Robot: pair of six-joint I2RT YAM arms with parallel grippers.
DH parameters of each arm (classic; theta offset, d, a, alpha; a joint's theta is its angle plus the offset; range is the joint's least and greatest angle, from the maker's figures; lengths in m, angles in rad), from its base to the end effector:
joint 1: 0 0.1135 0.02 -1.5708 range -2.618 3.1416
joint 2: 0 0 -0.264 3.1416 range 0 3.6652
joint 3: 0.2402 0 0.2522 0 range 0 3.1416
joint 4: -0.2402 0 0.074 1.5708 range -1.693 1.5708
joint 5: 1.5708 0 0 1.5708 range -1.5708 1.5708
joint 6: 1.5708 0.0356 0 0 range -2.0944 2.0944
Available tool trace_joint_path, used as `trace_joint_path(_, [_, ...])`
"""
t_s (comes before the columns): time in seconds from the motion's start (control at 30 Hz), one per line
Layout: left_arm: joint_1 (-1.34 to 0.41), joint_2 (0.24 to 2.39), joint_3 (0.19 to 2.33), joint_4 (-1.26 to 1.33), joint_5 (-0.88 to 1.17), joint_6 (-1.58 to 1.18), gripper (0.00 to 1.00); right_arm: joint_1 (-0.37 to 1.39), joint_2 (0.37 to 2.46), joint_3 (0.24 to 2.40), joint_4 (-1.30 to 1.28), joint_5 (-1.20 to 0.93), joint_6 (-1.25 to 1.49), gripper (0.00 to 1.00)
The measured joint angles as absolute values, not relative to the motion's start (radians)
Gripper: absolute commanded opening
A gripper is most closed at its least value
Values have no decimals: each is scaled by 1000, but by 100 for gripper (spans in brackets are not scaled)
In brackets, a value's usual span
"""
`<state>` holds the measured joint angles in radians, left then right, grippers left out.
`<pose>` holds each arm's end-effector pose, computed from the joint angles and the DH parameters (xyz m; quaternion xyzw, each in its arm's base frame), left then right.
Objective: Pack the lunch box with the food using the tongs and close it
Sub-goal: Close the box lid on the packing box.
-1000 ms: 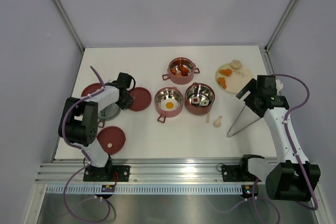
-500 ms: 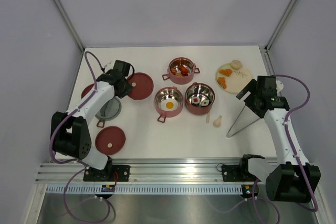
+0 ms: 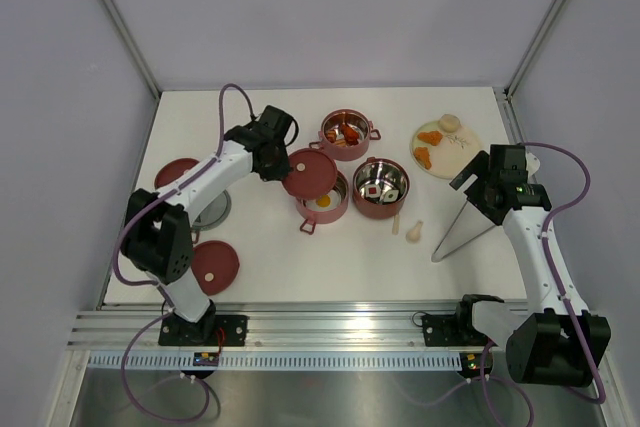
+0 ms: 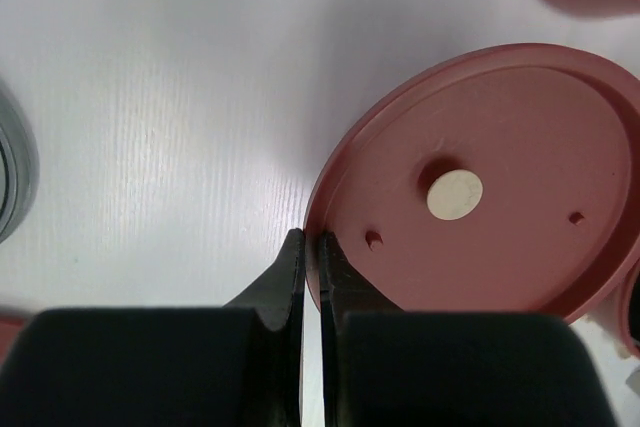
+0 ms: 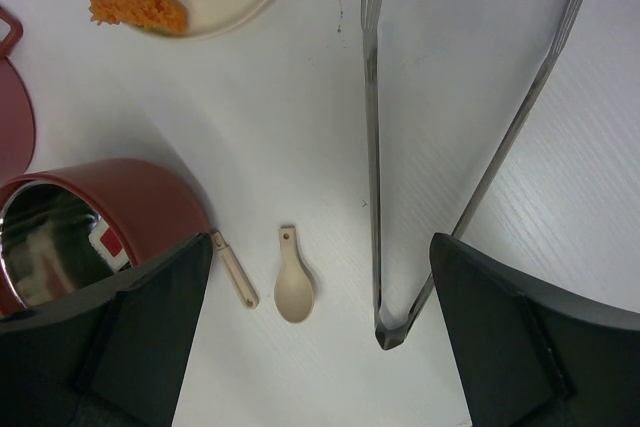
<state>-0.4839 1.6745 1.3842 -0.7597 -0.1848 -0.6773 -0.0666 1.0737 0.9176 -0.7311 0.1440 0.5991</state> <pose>0.3159 -0.1586 0.2689 -0.1165 0.9554 -0.0661 0.2633 0.2136 -0.0194 0.2820 0.3298 0.8803 0.0226 0.3404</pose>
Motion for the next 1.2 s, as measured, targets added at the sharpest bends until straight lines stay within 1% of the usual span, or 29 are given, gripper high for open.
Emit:
trace_joint_path(0.2, [-526, 1786, 1443, -794, -129, -624, 0, -66, 1074, 918, -731, 144, 599, 97])
trace_joint_path(0.6, [-554, 1807, 1447, -815, -109, -598, 0, -67, 1074, 918, -731, 143, 599, 98])
trace_joint_path(0.67, [-554, 1813, 1447, -815, -109, -598, 3, -67, 1074, 918, -731, 143, 599, 97])
trace_joint_path(0.7, [-554, 1817, 1447, -815, -109, -598, 6, -67, 1074, 918, -731, 144, 599, 97])
trace_joint_path(0.73, [-554, 1821, 1447, -815, -109, -598, 11, -67, 1074, 918, -731, 143, 599, 97])
trace_joint_path(0.93, [-554, 1837, 1447, -815, -108, -595, 25, -67, 1074, 918, -731, 143, 599, 97])
trace_joint_path(1.2, [-554, 1837, 1447, -814, -112, -600, 29, -66, 1074, 918, -731, 139, 600, 97])
